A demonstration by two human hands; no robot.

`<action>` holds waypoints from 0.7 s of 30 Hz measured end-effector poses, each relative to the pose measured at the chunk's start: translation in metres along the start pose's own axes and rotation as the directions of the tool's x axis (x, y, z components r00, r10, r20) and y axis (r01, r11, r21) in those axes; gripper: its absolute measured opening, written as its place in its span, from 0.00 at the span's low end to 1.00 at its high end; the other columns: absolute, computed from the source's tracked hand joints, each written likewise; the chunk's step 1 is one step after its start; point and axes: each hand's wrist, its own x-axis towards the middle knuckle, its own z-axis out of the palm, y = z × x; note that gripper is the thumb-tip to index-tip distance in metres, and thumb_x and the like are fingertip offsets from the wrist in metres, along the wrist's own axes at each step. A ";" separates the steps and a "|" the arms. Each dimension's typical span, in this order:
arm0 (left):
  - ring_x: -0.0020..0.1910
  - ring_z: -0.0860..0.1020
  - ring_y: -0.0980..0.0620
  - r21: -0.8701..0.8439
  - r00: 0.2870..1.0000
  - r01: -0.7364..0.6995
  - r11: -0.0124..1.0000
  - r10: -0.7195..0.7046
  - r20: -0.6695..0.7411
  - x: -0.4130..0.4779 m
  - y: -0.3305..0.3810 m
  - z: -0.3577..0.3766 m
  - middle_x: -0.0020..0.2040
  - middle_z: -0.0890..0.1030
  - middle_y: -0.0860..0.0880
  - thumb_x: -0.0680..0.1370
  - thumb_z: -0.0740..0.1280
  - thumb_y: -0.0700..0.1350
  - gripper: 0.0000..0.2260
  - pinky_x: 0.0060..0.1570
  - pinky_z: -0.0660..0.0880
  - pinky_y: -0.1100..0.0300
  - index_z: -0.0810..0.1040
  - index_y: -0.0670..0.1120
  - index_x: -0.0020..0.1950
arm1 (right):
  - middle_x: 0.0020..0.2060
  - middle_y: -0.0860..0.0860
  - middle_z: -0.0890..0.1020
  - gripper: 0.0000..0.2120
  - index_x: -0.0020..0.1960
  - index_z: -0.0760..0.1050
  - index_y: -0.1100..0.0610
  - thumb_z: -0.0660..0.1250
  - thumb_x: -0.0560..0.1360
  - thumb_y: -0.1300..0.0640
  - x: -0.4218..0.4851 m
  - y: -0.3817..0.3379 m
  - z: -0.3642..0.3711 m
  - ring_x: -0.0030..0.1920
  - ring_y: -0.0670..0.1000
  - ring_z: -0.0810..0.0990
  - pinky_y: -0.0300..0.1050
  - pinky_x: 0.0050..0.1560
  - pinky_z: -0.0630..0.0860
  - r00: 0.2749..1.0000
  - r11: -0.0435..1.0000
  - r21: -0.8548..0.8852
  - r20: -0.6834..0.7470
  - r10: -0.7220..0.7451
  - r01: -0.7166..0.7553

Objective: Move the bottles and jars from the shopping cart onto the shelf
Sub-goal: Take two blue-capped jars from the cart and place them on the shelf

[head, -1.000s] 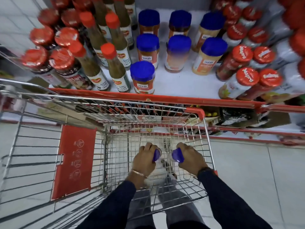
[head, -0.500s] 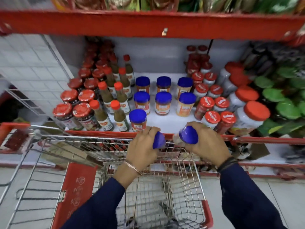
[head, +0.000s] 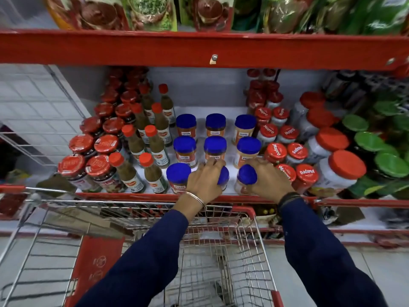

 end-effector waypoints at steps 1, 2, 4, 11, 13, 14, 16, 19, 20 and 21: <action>0.59 0.73 0.37 0.005 1.000 -0.006 1.000 0.006 0.016 0.003 -0.001 0.001 0.64 0.70 0.42 0.69 0.67 0.39 0.24 0.48 0.77 0.44 0.66 0.46 0.64 | 0.54 0.55 0.78 0.24 0.58 0.71 0.55 0.72 0.64 0.55 0.002 0.002 0.001 0.52 0.57 0.78 0.54 0.48 0.78 1.000 1.000 0.004 0.017 0.002 -0.002; 0.59 0.73 0.37 0.005 1.000 -0.014 1.000 0.014 0.028 0.005 -0.001 0.001 0.64 0.70 0.42 0.70 0.67 0.39 0.24 0.48 0.77 0.44 0.66 0.46 0.65 | 0.54 0.55 0.78 0.23 0.57 0.71 0.54 0.71 0.64 0.55 0.004 0.004 0.001 0.51 0.57 0.79 0.54 0.48 0.78 1.000 1.000 0.012 0.026 0.001 -0.001; 0.59 0.72 0.37 0.001 0.998 -0.030 1.000 0.029 0.047 0.010 -0.003 0.001 0.65 0.69 0.41 0.70 0.66 0.39 0.25 0.50 0.77 0.43 0.65 0.46 0.66 | 0.55 0.55 0.78 0.23 0.58 0.71 0.53 0.71 0.64 0.55 0.006 0.006 0.002 0.52 0.57 0.78 0.55 0.49 0.79 1.000 1.000 0.028 0.029 0.004 -0.004; 0.62 0.70 0.37 0.009 0.996 -0.054 0.998 0.053 0.066 0.016 -0.013 0.010 0.71 0.61 0.42 0.71 0.66 0.33 0.32 0.56 0.76 0.44 0.59 0.47 0.72 | 0.64 0.56 0.72 0.30 0.67 0.65 0.54 0.71 0.68 0.59 0.009 0.006 0.001 0.61 0.59 0.74 0.55 0.56 0.76 0.995 0.999 -0.044 0.098 0.036 -0.031; 0.63 0.69 0.38 -0.007 0.997 -0.058 0.998 0.058 0.052 0.010 -0.014 0.010 0.72 0.60 0.42 0.71 0.65 0.32 0.32 0.56 0.76 0.45 0.58 0.47 0.72 | 0.67 0.56 0.69 0.34 0.70 0.61 0.54 0.71 0.68 0.59 0.006 0.003 0.002 0.64 0.59 0.72 0.56 0.59 0.74 0.993 0.991 -0.122 0.098 0.066 -0.054; 0.64 0.69 0.39 -0.017 0.998 -0.055 0.998 0.055 0.027 0.004 -0.013 0.009 0.72 0.60 0.43 0.71 0.65 0.32 0.32 0.55 0.77 0.45 0.58 0.47 0.72 | 0.68 0.56 0.68 0.35 0.71 0.59 0.55 0.70 0.68 0.58 0.002 0.000 0.002 0.64 0.59 0.71 0.56 0.60 0.74 0.995 0.984 -0.168 0.073 0.073 -0.060; 0.65 0.68 0.41 -0.030 0.996 -0.056 0.998 0.053 -0.067 -0.015 -0.013 0.002 0.73 0.61 0.44 0.73 0.64 0.34 0.29 0.53 0.78 0.47 0.60 0.47 0.71 | 0.69 0.57 0.67 0.34 0.71 0.59 0.55 0.69 0.69 0.55 -0.006 -0.010 0.003 0.63 0.60 0.71 0.56 0.60 0.73 0.999 0.977 -0.209 -0.020 0.050 -0.053; 0.66 0.69 0.45 -0.044 0.964 -0.113 0.993 0.099 -0.245 -0.052 -0.021 -0.015 0.71 0.65 0.47 0.76 0.63 0.42 0.22 0.52 0.77 0.50 0.63 0.48 0.69 | 0.67 0.54 0.68 0.31 0.69 0.62 0.55 0.68 0.70 0.54 -0.022 -0.041 0.005 0.63 0.58 0.72 0.54 0.59 0.73 0.986 0.998 0.042 -0.159 -0.043 0.050; 0.64 0.70 0.46 -0.060 0.946 -0.139 0.989 0.114 -0.305 -0.063 -0.027 -0.022 0.69 0.68 0.47 0.76 0.63 0.43 0.20 0.53 0.77 0.51 0.65 0.48 0.67 | 0.67 0.53 0.69 0.29 0.68 0.64 0.54 0.69 0.70 0.54 -0.027 -0.055 0.007 0.63 0.55 0.71 0.52 0.59 0.73 0.980 0.984 0.145 -0.186 -0.074 0.101; 0.63 0.72 0.48 -0.077 0.924 -0.156 0.985 0.118 -0.363 -0.074 -0.036 -0.029 0.67 0.70 0.47 0.76 0.63 0.44 0.18 0.53 0.77 0.52 0.67 0.47 0.66 | 0.66 0.51 0.70 0.27 0.67 0.66 0.52 0.69 0.71 0.54 -0.030 -0.069 0.009 0.63 0.53 0.71 0.49 0.59 0.71 0.974 0.964 0.220 -0.204 -0.103 0.148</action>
